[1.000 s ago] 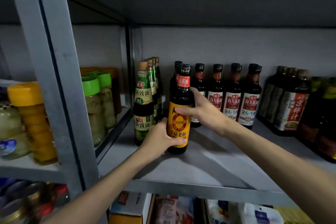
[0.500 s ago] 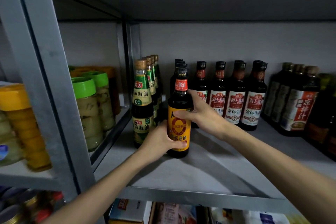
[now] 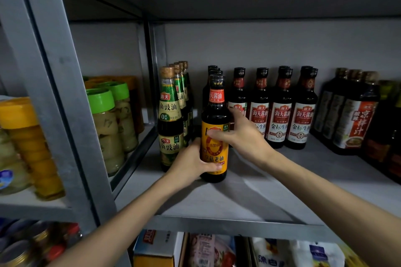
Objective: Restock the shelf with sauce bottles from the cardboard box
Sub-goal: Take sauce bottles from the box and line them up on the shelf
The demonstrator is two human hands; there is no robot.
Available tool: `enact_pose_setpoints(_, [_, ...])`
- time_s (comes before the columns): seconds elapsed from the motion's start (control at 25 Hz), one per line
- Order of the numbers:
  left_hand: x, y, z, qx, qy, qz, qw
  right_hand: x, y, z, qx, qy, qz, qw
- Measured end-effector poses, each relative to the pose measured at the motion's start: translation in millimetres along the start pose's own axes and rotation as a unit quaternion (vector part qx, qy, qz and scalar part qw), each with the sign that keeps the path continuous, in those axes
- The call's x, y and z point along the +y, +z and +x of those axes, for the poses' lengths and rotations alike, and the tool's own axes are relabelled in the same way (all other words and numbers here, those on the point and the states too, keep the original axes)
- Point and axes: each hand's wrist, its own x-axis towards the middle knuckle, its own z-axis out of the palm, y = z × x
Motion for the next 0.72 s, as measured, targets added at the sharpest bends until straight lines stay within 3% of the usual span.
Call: enact_pose_setpoints(0.72, [7, 3, 13, 0.007, -0.031, 0.012, 0.999, 12, 3, 15, 0.026, -0.015, -0.015, 0.999])
